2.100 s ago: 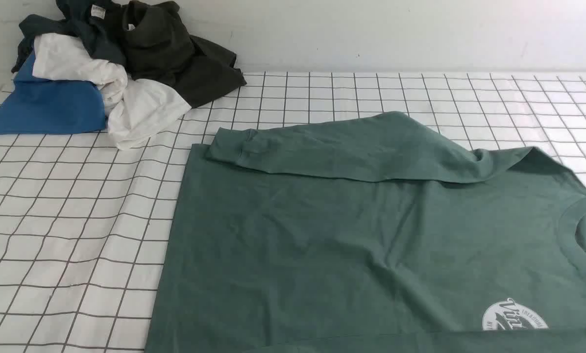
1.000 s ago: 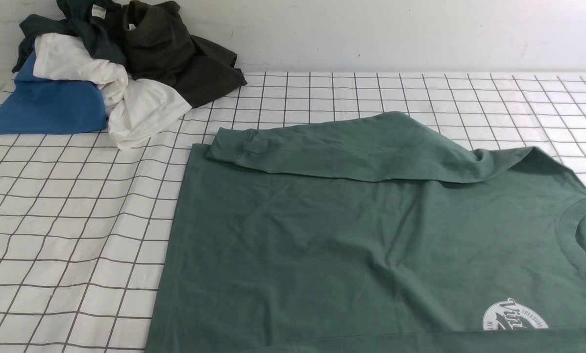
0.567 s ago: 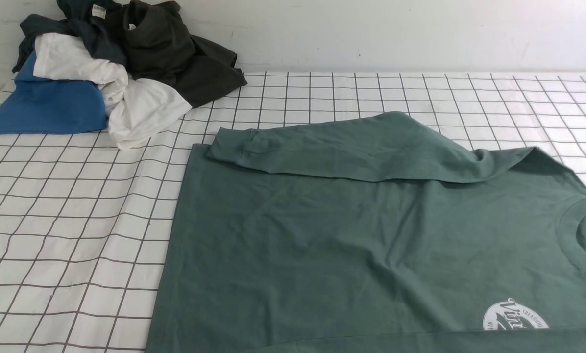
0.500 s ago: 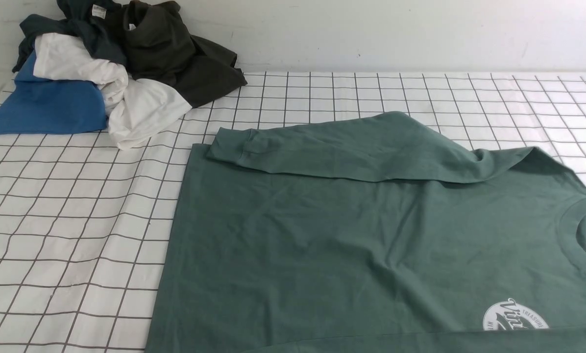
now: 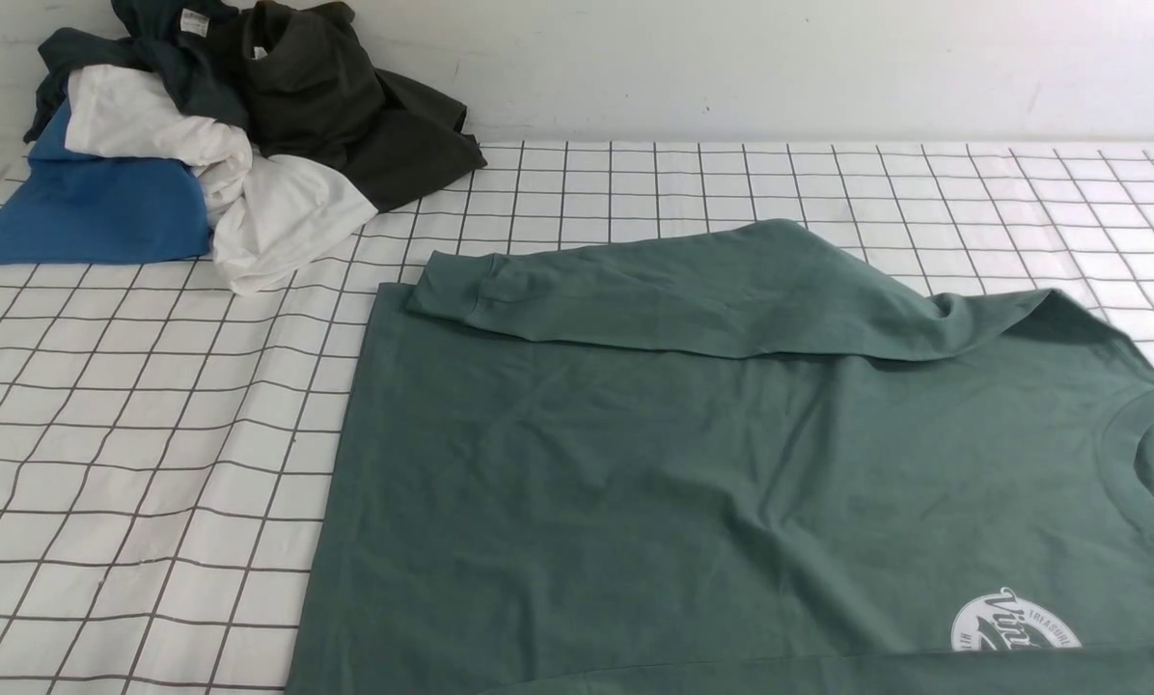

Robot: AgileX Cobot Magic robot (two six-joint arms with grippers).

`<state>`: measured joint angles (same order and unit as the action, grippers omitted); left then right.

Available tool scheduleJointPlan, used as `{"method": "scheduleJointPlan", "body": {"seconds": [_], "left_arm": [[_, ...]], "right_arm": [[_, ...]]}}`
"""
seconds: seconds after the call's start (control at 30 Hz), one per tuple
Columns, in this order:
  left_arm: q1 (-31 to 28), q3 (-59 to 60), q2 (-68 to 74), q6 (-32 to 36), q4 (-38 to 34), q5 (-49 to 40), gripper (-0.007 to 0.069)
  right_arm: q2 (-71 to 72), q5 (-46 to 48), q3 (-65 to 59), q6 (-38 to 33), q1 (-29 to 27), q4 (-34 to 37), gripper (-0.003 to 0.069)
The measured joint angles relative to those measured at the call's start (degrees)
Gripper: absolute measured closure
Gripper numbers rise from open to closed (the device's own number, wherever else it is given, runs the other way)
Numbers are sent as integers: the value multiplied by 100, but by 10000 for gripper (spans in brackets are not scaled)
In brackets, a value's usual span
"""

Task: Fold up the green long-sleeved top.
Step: Use the left arm to clamp the cuff closest to it

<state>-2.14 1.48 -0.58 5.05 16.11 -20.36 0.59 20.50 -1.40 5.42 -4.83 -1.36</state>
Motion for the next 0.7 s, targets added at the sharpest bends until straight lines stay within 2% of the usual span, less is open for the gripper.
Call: {"method": "scheduleJointPlan", "body": {"seconds": [0.27, 0.5, 0.7], "left_arm": [[0, 5, 0, 0, 281, 108, 631], [0, 5, 0, 0, 718, 180, 631], [0, 5, 0, 0, 786, 251, 631]], "right_arm": [[0, 0, 0, 0, 0, 71, 674], [0, 0, 0, 22, 0, 412, 674], [0, 5, 0, 22, 0, 619, 674]]}}
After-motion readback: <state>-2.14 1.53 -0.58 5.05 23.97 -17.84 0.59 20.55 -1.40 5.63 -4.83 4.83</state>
